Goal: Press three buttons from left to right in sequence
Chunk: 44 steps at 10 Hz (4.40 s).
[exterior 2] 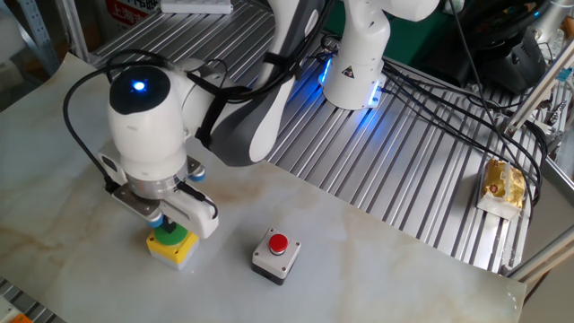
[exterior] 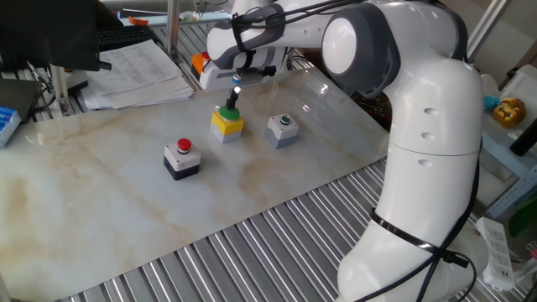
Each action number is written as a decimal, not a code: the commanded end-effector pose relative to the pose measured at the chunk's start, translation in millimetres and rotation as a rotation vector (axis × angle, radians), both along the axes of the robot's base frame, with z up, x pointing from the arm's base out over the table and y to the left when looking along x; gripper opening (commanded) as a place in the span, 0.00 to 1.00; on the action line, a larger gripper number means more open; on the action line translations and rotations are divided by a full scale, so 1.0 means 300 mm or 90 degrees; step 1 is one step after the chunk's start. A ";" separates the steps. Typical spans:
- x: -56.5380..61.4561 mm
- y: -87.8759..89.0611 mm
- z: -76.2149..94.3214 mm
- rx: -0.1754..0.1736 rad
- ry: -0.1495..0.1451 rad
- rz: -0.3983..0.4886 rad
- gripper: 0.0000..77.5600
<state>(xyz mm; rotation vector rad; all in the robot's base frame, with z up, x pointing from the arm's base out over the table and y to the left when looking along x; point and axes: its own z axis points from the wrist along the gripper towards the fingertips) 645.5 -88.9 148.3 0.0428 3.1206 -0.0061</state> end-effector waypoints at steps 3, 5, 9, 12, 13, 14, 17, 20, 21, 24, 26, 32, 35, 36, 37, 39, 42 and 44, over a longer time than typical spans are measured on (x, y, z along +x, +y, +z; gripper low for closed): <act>-0.001 0.004 -0.011 0.000 -0.003 -0.004 0.01; -0.003 0.009 -0.032 0.003 -0.005 -0.006 0.01; -0.003 0.015 -0.060 0.008 -0.011 -0.012 0.01; -0.008 0.012 -0.042 0.008 -0.011 -0.014 0.01; -0.020 0.005 0.004 0.008 -0.004 -0.013 0.01; -0.028 0.005 0.037 0.008 0.000 -0.015 0.01; -0.042 0.033 0.102 0.007 0.006 -0.030 0.01; -0.053 0.093 0.134 0.006 0.011 -0.053 0.01; -0.058 0.108 0.144 0.006 0.015 -0.057 0.01; -0.074 0.132 0.153 0.017 0.018 -0.067 0.01; -0.086 0.142 0.152 0.023 0.016 -0.070 0.01; -0.162 0.217 0.163 0.023 0.014 -0.092 0.01; -0.187 0.257 0.184 0.018 0.018 -0.099 0.01; -0.207 0.272 0.183 0.017 0.018 -0.099 0.01; -0.215 0.275 0.177 0.018 0.017 -0.099 0.01; -0.221 0.280 0.167 0.018 0.014 -0.094 0.01; -0.224 0.299 0.155 0.018 0.012 -0.086 0.01; -0.236 0.340 0.144 0.017 0.010 -0.098 0.01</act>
